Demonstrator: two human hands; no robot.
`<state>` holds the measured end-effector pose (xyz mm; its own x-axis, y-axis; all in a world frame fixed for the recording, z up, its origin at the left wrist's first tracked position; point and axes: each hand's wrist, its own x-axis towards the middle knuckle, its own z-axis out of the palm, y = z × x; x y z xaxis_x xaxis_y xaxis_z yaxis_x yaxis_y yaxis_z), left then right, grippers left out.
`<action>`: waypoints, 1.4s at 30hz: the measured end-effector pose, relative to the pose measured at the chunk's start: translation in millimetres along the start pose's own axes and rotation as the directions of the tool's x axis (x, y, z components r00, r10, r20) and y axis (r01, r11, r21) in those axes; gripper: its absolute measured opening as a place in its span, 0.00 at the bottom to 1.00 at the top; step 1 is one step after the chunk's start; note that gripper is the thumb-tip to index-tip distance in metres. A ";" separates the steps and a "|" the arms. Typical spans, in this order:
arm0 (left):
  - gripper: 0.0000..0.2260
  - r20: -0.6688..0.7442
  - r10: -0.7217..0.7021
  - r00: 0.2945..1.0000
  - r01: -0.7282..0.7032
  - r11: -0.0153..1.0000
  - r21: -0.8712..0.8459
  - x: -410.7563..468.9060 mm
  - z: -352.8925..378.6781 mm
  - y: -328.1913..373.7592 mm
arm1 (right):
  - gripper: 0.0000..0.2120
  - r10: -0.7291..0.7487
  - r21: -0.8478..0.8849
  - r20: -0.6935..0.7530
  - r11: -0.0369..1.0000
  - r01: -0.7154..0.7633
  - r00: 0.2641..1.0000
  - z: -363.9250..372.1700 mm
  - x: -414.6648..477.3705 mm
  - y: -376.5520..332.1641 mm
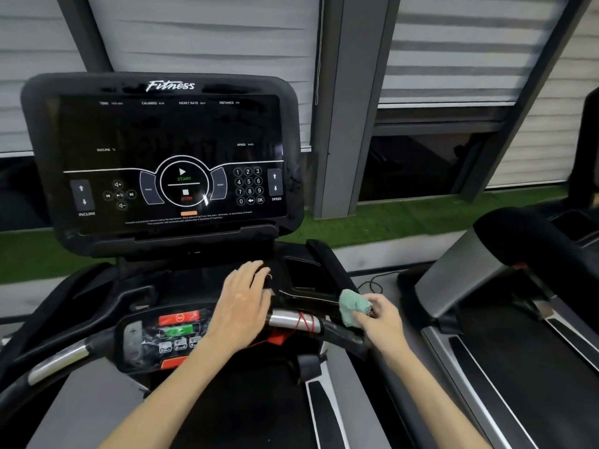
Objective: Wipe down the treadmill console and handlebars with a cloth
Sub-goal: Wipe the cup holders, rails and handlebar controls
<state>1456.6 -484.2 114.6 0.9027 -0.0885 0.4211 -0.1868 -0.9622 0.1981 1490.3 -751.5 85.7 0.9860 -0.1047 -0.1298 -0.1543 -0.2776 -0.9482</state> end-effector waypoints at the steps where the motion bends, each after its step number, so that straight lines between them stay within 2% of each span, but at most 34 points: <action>1: 0.21 0.033 -0.010 0.999 0.007 0.996 0.092 -3.7 -1.5 -6.9 | 0.13 -0.050 -0.158 -0.048 0.986 0.042 0.998 -1.5 3.8 6.6; 4: 0.24 0.087 -0.076 0.993 0.055 0.974 0.218 -18.7 -3.1 -19.3 | 0.15 -0.148 -0.493 -0.008 0.861 0.125 0.989 1.5 3.5 25.0; 7: 0.26 0.094 -0.086 0.992 0.060 0.965 0.254 -31.3 -0.2 -25.0 | 0.19 -0.157 -0.628 0.143 0.749 0.212 0.977 12.4 -8.8 51.7; 9: 0.26 0.086 -0.078 0.993 0.053 0.964 0.262 -33.4 1.0 -27.2 | 0.26 -0.096 -0.564 0.213 0.801 0.203 0.972 14.7 -19.7 68.2; 11: 0.26 0.077 -0.080 0.994 0.057 0.962 0.268 -33.8 1.1 -27.4 | 0.32 -0.062 -0.417 0.282 0.891 0.180 0.957 12.3 -27.9 71.8; 14: 0.26 0.071 -0.093 0.993 0.069 0.955 0.288 -36.3 1.5 -28.1 | 0.20 -0.030 -0.199 0.193 0.978 0.069 0.981 12.2 -21.4 61.1; 18: 0.26 0.058 -0.101 0.993 0.079 0.952 0.295 -37.9 0.9 -29.9 | 0.19 -0.059 -0.319 0.139 0.942 0.101 0.989 21.9 -6.7 65.5; 21: 0.26 0.063 -0.109 0.992 0.084 0.948 0.306 -38.1 0.7 -29.8 | 0.20 -0.102 -0.244 0.051 0.963 0.112 0.993 37.4 -13.8 76.3; 25: 0.25 0.073 -0.126 0.989 0.096 0.943 0.317 -37.0 2.1 -26.0 | 0.21 -0.134 -0.270 -0.028 0.955 0.122 0.991 54.5 -22.6 82.1; 27: 0.25 0.079 -0.131 0.988 0.101 0.946 0.309 -36.3 3.6 -25.2 | 0.22 -0.188 -0.232 -0.013 0.956 0.180 0.982 61.1 -24.7 77.4; 30: 0.24 0.065 -0.128 0.990 0.104 0.949 0.299 -36.5 4.4 -25.4 | 0.23 -0.347 -0.190 0.090 0.914 0.358 0.934 79.9 -32.3 64.4; 35: 0.22 0.051 -0.117 0.992 0.097 0.951 0.293 -38.0 4.1 -25.2 | 0.25 -0.455 -0.193 0.214 0.848 0.494 0.864 74.2 -28.2 56.0; 37: 0.22 0.041 -0.104 0.994 0.087 0.952 0.295 -38.9 3.0 -24.6 | 0.28 -0.441 -0.222 0.207 0.849 0.481 0.874 53.1 -24.5 62.8; 40: 0.22 0.036 -0.096 0.995 0.081 0.952 0.297 -40.1 1.3 -24.8 | 0.29 -0.319 -0.339 0.107 0.879 0.336 0.942 29.4 -21.5 82.6; 42: 0.22 0.030 -0.104 0.994 0.091 0.952 0.292 -40.1 0.6 -24.1 | 0.27 -0.273 -0.372 0.048 0.888 0.271 0.961 28.3 -22.7 91.5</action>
<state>1425.1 -457.6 92.4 0.9283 0.0042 0.3717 0.0174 -0.9993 -0.0321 1455.5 -747.5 -6.3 0.9925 0.0206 0.1207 0.1067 -0.6298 -0.7694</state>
